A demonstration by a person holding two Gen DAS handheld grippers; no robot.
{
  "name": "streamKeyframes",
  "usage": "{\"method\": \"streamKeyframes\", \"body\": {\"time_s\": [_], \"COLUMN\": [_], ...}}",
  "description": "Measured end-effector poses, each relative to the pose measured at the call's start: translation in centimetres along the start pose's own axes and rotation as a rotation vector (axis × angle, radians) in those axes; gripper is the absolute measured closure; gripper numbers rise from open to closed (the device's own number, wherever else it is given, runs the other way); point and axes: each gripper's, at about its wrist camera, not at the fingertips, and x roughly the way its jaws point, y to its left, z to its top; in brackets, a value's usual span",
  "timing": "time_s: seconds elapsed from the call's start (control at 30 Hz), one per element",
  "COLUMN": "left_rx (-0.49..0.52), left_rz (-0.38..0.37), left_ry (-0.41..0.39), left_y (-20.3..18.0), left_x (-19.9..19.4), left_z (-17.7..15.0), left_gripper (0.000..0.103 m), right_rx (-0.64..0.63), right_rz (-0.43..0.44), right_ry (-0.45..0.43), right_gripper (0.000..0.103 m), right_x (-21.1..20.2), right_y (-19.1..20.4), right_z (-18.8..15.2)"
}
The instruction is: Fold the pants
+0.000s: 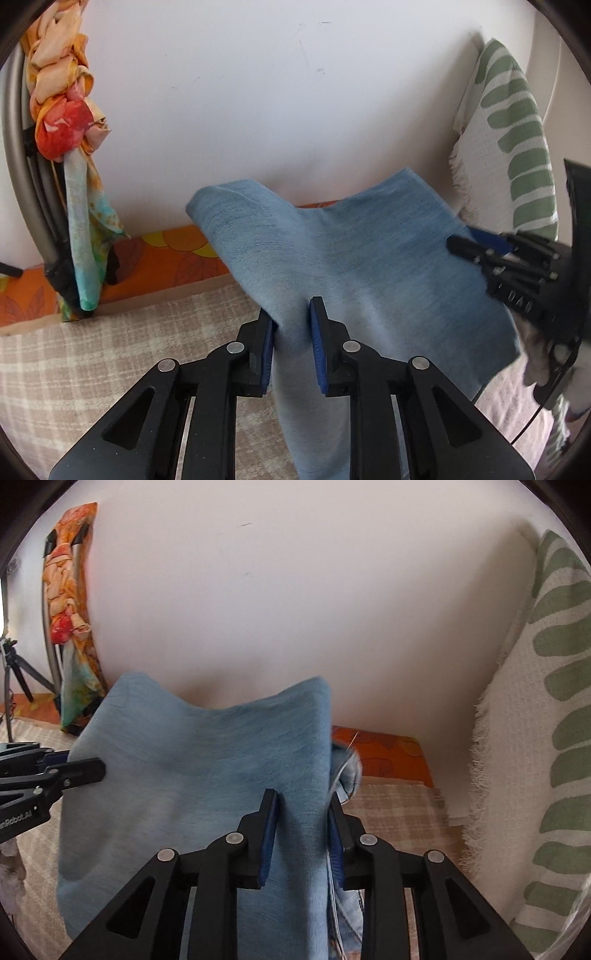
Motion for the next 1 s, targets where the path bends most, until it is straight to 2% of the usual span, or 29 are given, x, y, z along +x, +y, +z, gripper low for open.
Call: {"method": "streamKeyframes", "body": {"time_s": [0.07,0.17,0.2,0.3,0.43,0.57,0.63,0.83,1.0], "left_rx": [-0.001,-0.013,-0.019,0.004,0.018,0.029,0.037,0.04,0.063], "left_rz": [0.002,0.005,0.0,0.007,0.015,0.02,0.022,0.019,0.027], "left_ry": [0.001,-0.009,-0.018,-0.03,-0.046,-0.062,-0.07,-0.089,-0.132], "left_y": [0.1,0.6,0.8,0.5,0.0,-0.5,-0.7,-1.0,-1.7], "left_x": [-0.3,-0.8,-1.2,-2.2,-3.3,-4.6,-5.4,-8.3,-11.8], "left_z": [-0.1,0.0,0.0,-0.1,-0.2,-0.5,-0.7,-1.4,-2.1], "left_gripper": [0.082,0.063,0.059,0.058,0.054,0.048,0.043,0.038,0.031], "right_rx": [0.022,0.014,0.011,0.012,0.021,0.028,0.034,0.088,0.096], "right_rz": [0.002,-0.007,-0.007,-0.006,-0.002,0.0,0.003,0.016,0.012], "right_ry": [-0.014,-0.031,-0.03,-0.038,-0.049,-0.059,-0.063,-0.093,-0.118], "right_gripper": [0.067,0.065,0.065,0.06,0.046,0.04,0.03,0.013,0.003], "right_x": [-0.5,-1.3,-1.6,-2.0,-2.4,-3.3,-3.9,-7.0,-10.4], "right_y": [-0.8,-1.0,-0.9,-0.9,-0.8,-0.7,-0.6,-0.8,-0.1], "right_z": [0.0,0.1,0.0,0.0,-0.2,-0.7,-0.9,-1.7,-2.5]}}
